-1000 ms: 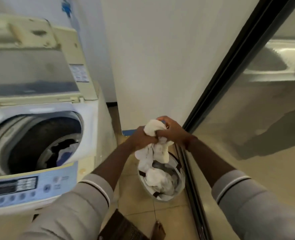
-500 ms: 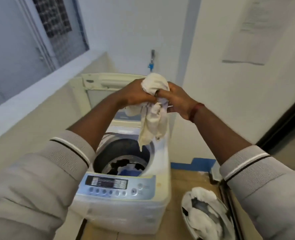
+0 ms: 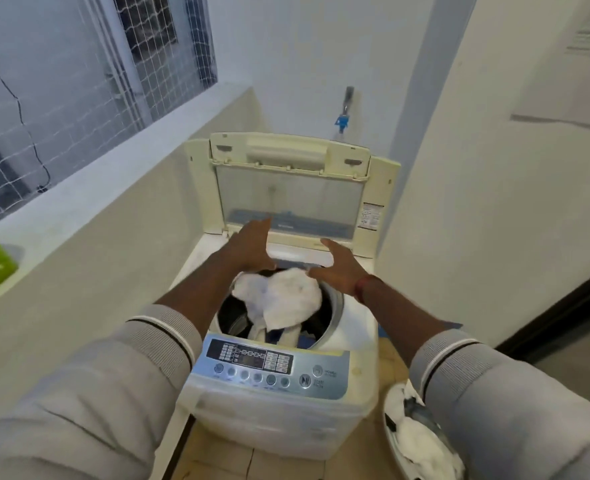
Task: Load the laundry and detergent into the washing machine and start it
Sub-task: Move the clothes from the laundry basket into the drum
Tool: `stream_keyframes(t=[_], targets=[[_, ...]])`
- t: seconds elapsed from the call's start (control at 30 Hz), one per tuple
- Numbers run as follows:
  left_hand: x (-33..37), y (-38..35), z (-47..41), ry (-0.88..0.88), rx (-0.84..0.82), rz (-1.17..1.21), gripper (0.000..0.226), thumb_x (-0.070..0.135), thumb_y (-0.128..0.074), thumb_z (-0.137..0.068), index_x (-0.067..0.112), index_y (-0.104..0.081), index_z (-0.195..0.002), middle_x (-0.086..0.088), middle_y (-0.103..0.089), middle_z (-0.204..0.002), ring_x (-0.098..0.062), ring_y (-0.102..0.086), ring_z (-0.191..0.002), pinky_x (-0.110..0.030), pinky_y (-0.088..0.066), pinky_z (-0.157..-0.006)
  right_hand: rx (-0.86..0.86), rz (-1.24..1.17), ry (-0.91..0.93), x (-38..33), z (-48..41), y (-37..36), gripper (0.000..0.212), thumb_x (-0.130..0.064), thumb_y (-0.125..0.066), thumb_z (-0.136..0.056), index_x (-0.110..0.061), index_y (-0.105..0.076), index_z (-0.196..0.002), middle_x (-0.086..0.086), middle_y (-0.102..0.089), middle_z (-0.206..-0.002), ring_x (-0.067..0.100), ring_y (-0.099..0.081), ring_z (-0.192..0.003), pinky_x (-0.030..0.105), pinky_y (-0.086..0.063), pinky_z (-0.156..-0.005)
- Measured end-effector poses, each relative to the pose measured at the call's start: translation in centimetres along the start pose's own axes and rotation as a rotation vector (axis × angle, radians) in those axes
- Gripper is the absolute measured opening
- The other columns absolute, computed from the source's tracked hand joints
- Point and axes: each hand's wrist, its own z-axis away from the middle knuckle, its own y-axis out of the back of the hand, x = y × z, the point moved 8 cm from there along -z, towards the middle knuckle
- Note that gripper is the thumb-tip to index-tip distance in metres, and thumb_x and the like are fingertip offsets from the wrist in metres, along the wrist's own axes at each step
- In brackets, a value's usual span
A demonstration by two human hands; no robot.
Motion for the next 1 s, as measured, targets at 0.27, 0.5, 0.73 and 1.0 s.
stream_keyframes(t=[0.27,0.5,0.73,1.0], targets=[[7.3,-5.4,-1.7,-0.128,-0.023,-0.005,0.093,0.039,-0.069,-0.083,0.021,-0.009,-0.152,-0.008,-0.007,-0.16,-0.025,-0.005,-0.148,-0.046,-0.014,-0.119,0.054,0.023,-0.03,6.8,1.9,4.8,0.086,-0.038,-0.075,-0.082,-0.022,-0.026,-0.151,0.008,-0.02,-0.159,0.024,-0.015,-0.147,0.042,-0.018,-0.12],[20.3,-14.5,-2.6,-0.283,-0.062,0.025,0.085,0.05,-0.058,-0.088,0.022,-0.01,-0.152,-0.008,-0.006,-0.161,-0.025,-0.003,-0.148,-0.045,-0.011,-0.118,0.125,0.013,-0.173,18.7,7.1,13.0,0.087,-0.048,-0.073,-0.08,-0.032,-0.025,-0.151,0.004,-0.007,-0.162,0.021,-0.011,-0.149,0.036,-0.018,-0.117],[31.2,-27.9,-2.5,-0.36,-0.217,0.008,0.087,0.049,-0.058,-0.088,0.021,-0.008,-0.152,-0.01,-0.006,-0.16,-0.025,-0.003,-0.147,-0.045,-0.01,-0.118,0.127,0.095,-0.326,33.7,13.7,18.6,0.092,-0.046,-0.073,-0.081,-0.024,-0.02,-0.153,0.006,-0.012,-0.161,0.026,-0.008,-0.149,0.044,-0.019,-0.118],[33.4,-46.8,-0.5,-0.317,-0.44,0.015,0.081,0.045,-0.06,-0.087,0.02,-0.016,-0.15,-0.012,-0.013,-0.158,-0.028,-0.015,-0.145,-0.04,-0.02,-0.113,0.13,0.054,-0.477,50.1,18.6,15.5,0.09,-0.043,-0.07,-0.084,-0.016,-0.018,-0.153,0.009,-0.014,-0.16,0.022,-0.012,-0.148,0.031,-0.011,-0.118]])
